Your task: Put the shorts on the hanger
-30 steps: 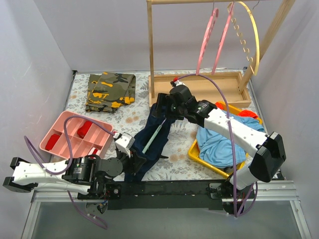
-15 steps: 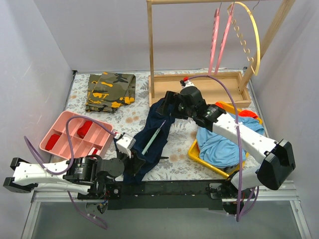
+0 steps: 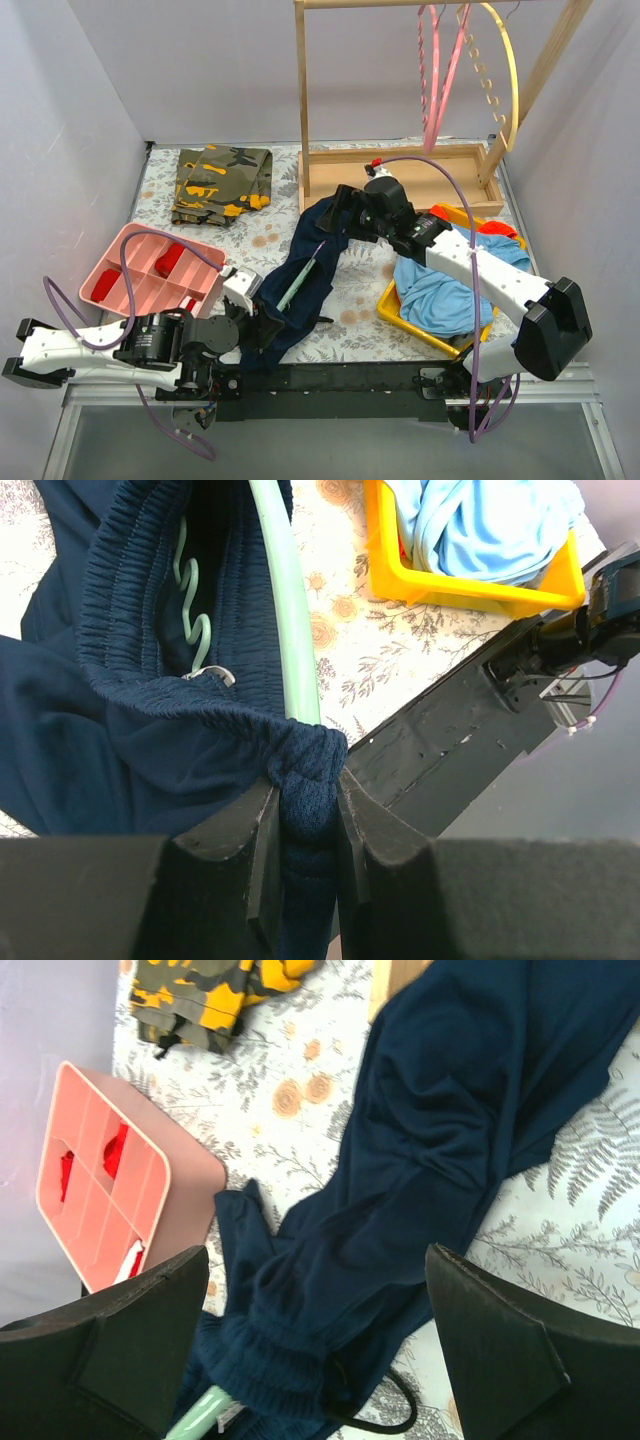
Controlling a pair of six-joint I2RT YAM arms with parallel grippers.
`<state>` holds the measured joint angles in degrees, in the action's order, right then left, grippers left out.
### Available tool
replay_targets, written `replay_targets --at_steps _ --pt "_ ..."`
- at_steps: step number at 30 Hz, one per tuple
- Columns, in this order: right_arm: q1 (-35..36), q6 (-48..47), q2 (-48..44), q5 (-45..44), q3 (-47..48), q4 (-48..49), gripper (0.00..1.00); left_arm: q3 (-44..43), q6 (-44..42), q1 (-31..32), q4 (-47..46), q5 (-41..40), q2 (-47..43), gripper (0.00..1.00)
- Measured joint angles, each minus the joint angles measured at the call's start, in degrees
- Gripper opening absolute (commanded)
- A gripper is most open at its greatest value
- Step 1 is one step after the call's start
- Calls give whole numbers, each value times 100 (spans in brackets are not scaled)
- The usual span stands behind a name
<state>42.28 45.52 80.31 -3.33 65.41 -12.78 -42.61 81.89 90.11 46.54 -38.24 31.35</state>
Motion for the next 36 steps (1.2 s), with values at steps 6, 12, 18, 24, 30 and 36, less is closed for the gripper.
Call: replay_targets --at_steps 6,12,18,24,30,36 --pt "-17 55 -57 -35 -546 273 95 -188 4 0 173 17 -101 0" --pt "-17 61 -507 -199 -1025 538 94 -354 4 0 323 20 -157 0" --pt "37 39 -1172 -308 -1676 1180 90 -490 48 0 369 9 -247 0" --pt "463 -306 -1784 -426 -2699 2059 81 -509 133 0 334 -61 -538 0" --pt "1292 -966 -2406 -841 -3237 2702 75 -511 101 0 33 -186 -732 0" --pt "1993 -1478 -2188 -1528 -2876 2922 74 -533 -125 0 -354 -197 -717 0"
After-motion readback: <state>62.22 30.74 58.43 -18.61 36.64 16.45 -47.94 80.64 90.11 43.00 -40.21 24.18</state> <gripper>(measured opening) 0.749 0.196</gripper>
